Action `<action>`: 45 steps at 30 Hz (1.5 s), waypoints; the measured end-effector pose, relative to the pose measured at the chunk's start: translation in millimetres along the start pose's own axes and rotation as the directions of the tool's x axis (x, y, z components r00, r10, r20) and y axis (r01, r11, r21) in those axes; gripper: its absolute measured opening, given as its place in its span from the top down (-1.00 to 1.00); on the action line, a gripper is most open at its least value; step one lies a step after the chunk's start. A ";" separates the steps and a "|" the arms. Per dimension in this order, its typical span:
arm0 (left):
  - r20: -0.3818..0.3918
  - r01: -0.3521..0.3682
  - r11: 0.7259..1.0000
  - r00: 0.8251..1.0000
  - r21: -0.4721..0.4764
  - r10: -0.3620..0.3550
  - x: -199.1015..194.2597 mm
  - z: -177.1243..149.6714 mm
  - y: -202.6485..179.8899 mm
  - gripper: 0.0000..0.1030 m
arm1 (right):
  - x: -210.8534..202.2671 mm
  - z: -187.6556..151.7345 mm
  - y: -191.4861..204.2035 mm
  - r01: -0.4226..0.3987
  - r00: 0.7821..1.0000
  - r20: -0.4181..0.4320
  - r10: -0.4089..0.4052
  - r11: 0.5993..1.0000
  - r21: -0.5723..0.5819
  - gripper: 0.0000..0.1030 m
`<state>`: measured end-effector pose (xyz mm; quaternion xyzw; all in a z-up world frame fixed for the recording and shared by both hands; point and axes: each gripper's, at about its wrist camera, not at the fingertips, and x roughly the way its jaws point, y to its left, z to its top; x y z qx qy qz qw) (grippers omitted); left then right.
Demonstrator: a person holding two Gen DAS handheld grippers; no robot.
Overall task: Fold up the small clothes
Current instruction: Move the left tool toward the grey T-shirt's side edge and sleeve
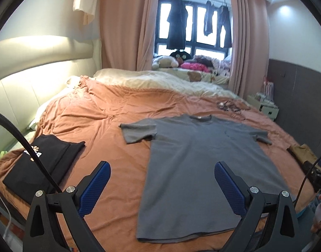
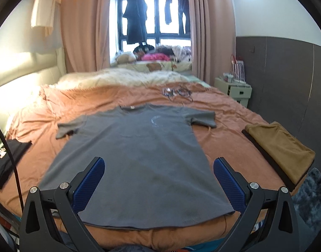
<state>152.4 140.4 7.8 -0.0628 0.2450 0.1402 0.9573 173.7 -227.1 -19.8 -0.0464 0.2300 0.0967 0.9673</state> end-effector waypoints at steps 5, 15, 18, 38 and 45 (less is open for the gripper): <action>-0.049 -0.018 1.000 0.999 0.005 0.018 35.1 10.8 7.6 -0.99 | 24.1 17.5 10.4 0.021 1.000 0.007 -0.021 1.000 -0.013 -1.00; -0.164 0.028 0.999 0.986 -0.016 -0.030 101.4 33.3 20.6 -0.99 | 79.2 52.9 30.5 -0.016 0.999 -0.042 0.014 0.999 -0.032 -1.00; -0.148 0.020 1.000 0.989 0.009 -0.019 112.8 39.8 21.3 -0.99 | 97.9 62.7 32.3 -0.058 0.997 -0.054 0.056 0.997 -0.048 -1.00; -0.218 0.010 0.999 0.976 -0.052 -0.021 250.9 107.5 86.6 -0.74 | 239.5 130.7 60.4 -0.282 0.953 -0.114 0.282 0.959 0.014 -0.96; -0.308 0.007 0.983 0.949 -0.183 -0.064 307.1 115.3 123.5 -0.32 | 303.6 151.7 76.1 -0.377 0.902 -0.211 0.378 0.925 0.045 -0.54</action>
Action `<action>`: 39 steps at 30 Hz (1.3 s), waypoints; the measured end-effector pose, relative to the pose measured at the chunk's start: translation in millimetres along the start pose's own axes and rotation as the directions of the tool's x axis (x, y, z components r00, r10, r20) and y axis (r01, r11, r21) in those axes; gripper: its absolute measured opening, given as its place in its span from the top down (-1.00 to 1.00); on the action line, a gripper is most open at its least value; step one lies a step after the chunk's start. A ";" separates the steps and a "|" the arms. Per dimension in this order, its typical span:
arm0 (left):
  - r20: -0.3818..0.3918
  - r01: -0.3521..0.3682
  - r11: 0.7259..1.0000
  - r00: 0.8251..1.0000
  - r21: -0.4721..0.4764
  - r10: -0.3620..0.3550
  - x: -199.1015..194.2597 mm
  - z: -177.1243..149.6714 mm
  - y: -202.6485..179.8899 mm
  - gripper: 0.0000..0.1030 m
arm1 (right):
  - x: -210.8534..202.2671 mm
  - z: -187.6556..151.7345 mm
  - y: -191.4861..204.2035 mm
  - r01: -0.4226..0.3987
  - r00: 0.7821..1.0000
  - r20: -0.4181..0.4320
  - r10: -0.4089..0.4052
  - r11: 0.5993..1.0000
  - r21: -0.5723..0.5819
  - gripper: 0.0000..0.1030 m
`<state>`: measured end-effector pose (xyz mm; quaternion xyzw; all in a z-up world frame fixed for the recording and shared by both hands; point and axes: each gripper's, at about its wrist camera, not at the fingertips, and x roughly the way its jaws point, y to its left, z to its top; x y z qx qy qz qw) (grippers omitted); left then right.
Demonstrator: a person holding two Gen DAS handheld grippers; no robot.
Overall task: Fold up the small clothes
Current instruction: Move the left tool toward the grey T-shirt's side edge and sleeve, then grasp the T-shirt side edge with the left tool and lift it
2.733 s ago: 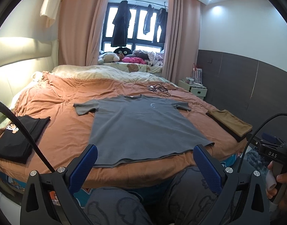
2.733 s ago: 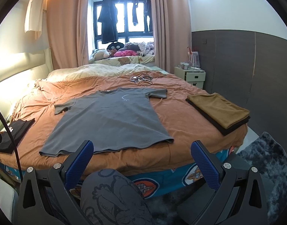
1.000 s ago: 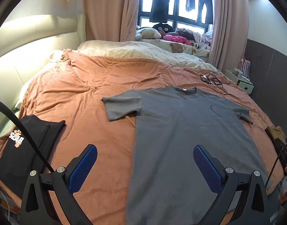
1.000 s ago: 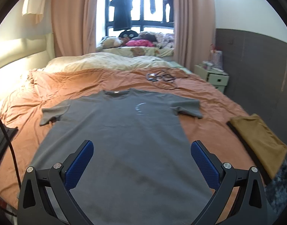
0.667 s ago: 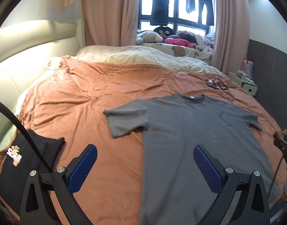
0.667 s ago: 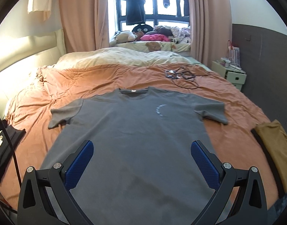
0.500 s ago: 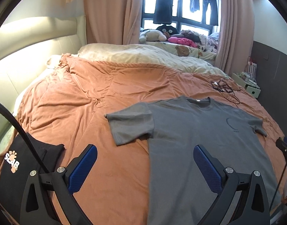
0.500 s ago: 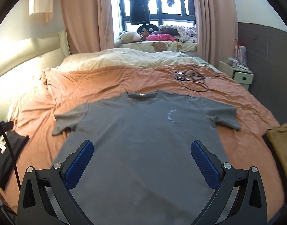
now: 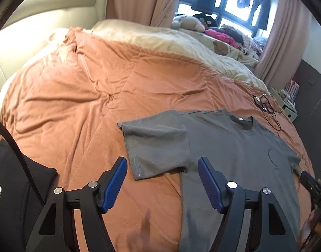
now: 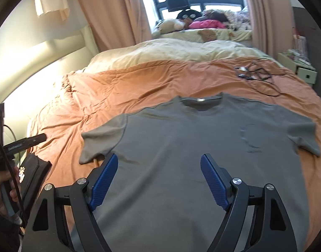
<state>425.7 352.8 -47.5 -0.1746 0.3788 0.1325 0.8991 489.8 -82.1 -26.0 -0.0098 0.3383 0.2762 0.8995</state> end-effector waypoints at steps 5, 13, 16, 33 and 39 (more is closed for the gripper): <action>-0.048 -0.010 0.998 0.999 -0.063 0.007 33.9 11.8 21.5 -0.14 | 36.3 26.1 0.1 -0.063 0.996 -0.055 0.063 0.998 0.000 -0.34; -0.122 -0.004 0.988 0.992 -0.156 -0.016 92.1 18.8 51.5 0.18 | 95.9 53.7 -4.9 -0.136 0.983 -0.119 0.138 0.990 0.026 -0.10; -0.145 -0.025 0.985 0.989 -0.173 0.000 113.4 20.1 58.5 0.20 | 118.9 61.2 -3.1 -0.158 0.976 -0.147 0.162 0.987 0.038 0.05; -0.252 -0.062 0.955 0.968 -0.289 -0.013 179.9 -1.3 89.8 0.46 | 214.0 70.6 9.4 -0.260 0.930 -0.230 0.286 0.956 0.136 0.33; -0.266 -0.044 0.956 0.963 -0.292 -0.037 183.8 3.0 84.1 0.88 | 236.8 63.8 11.8 -0.289 0.904 -0.256 0.344 0.930 0.227 0.52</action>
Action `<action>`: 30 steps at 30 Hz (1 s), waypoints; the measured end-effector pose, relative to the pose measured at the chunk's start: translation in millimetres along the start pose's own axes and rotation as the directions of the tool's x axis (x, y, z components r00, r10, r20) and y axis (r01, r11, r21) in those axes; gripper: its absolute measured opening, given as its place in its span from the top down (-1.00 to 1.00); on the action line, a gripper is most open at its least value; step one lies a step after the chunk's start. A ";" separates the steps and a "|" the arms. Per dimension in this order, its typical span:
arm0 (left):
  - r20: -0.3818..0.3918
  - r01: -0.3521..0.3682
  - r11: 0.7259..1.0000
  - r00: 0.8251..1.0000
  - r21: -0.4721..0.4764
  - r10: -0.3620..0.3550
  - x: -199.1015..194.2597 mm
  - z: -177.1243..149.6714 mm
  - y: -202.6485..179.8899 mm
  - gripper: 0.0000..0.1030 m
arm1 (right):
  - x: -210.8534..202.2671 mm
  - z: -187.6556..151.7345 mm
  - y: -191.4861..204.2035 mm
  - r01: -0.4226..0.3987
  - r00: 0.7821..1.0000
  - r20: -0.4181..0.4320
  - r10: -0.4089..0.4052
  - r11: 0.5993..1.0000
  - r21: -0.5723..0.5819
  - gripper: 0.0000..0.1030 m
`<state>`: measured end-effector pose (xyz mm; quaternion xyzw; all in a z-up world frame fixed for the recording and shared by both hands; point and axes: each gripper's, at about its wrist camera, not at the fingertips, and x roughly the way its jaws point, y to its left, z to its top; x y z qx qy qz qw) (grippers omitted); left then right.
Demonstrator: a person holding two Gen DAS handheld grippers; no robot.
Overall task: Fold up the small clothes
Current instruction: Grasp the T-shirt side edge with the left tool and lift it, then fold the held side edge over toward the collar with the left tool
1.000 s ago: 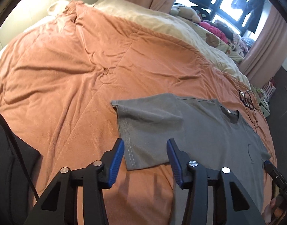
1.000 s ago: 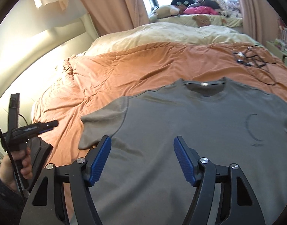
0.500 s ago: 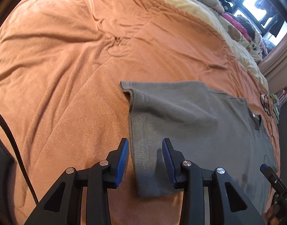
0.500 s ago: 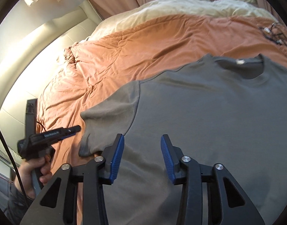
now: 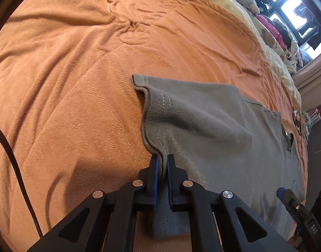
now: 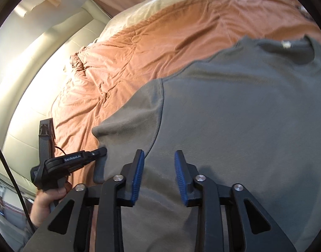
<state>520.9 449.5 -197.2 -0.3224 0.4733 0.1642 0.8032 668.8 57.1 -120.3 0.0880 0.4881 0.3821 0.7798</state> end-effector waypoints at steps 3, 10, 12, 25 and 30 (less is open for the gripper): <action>0.024 0.016 1.000 1.000 0.014 -0.016 -10.6 1.5 -5.1 0.88 | 10.9 2.1 -5.1 -0.021 1.000 -0.015 0.022 0.999 0.036 0.64; 0.083 0.035 0.996 0.996 0.078 -0.042 -39.6 11.1 -29.0 0.89 | 39.9 3.2 -12.1 -0.079 0.995 -0.044 0.085 0.991 0.112 0.87; 0.098 0.040 0.994 0.994 0.097 -0.049 -46.1 14.4 -37.9 0.89 | 48.9 2.6 -13.1 -0.091 0.994 -0.053 0.099 0.988 0.128 0.89; 0.138 0.099 0.978 0.983 0.182 -0.125 -72.5 28.5 -92.3 0.90 | 102.3 -0.2 -22.2 -0.163 0.974 -0.118 0.195 0.958 0.236 0.95; 0.126 0.126 0.967 0.980 0.220 -0.157 -76.8 22.2 -113.5 0.90 | 77.3 13.6 -26.5 -0.134 0.986 -0.071 0.153 0.966 0.223 0.93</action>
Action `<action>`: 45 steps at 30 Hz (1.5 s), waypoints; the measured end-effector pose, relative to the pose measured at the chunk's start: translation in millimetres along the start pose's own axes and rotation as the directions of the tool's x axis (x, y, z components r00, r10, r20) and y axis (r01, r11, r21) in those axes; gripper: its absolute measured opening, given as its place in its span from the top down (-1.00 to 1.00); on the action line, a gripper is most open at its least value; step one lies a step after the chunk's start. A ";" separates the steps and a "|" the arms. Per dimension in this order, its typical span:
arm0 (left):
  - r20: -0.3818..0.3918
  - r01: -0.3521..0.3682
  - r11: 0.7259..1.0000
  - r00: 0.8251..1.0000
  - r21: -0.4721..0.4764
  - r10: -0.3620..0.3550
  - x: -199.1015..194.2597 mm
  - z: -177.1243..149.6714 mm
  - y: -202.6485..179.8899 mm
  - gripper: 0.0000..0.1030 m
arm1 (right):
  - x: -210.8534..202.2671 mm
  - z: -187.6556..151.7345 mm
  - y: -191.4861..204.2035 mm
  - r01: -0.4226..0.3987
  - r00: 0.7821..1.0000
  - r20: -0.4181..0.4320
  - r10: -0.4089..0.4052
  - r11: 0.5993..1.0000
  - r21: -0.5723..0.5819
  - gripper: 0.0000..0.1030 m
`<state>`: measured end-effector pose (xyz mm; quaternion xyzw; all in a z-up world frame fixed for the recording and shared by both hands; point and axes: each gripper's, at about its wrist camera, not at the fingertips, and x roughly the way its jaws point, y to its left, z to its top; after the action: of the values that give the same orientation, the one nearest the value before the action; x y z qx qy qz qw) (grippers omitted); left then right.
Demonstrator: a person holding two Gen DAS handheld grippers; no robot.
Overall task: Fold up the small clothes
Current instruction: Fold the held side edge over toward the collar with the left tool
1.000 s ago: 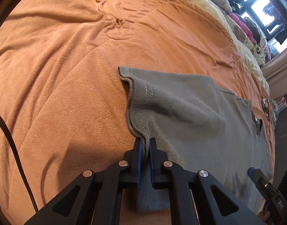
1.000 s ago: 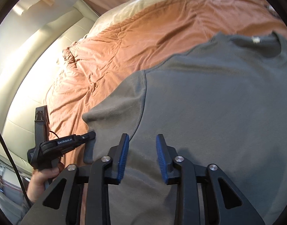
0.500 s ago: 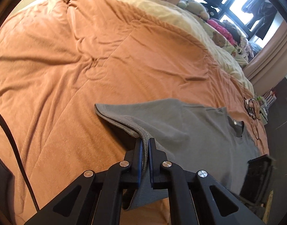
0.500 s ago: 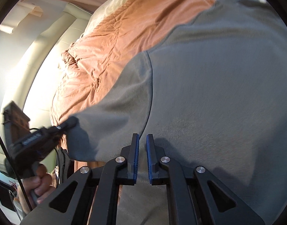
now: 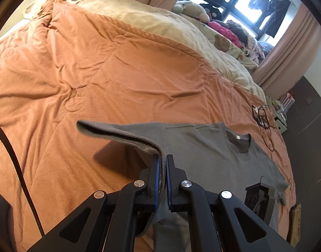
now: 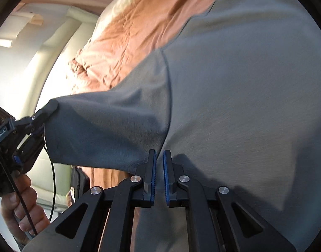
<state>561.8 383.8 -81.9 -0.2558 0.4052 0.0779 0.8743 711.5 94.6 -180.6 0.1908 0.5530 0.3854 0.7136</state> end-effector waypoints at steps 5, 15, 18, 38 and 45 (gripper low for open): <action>-0.013 0.047 0.999 0.999 0.028 -0.046 1.2 -4.1 -24.1 0.90 | -20.3 9.5 -5.5 0.023 0.999 0.036 -0.023 1.000 0.013 0.92; -0.069 0.158 0.984 0.986 0.076 -0.153 19.7 -17.1 -73.9 0.90 | -73.7 3.6 -10.5 0.072 0.992 0.106 -0.074 0.997 0.021 0.81; -0.103 0.201 0.977 0.976 0.071 -0.194 29.8 -25.5 -84.9 0.90 | -90.6 -0.9 -5.9 0.097 0.984 0.148 -0.098 0.995 0.011 0.27; -0.211 0.057 0.997 0.976 0.047 -0.045 58.2 -52.7 -41.8 0.48 | -102.9 6.7 1.5 0.187 0.974 0.145 -0.174 0.979 -0.082 -0.54; -0.281 0.019 0.999 0.960 0.031 -0.009 79.9 -73.1 -16.6 0.48 | -69.7 14.1 19.2 0.321 0.947 0.086 -0.309 0.919 -0.230 -0.54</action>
<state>571.4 326.7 -174.9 -0.2528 0.5244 0.0279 0.8126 711.8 55.8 -117.9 0.0204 0.5082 0.3253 0.7972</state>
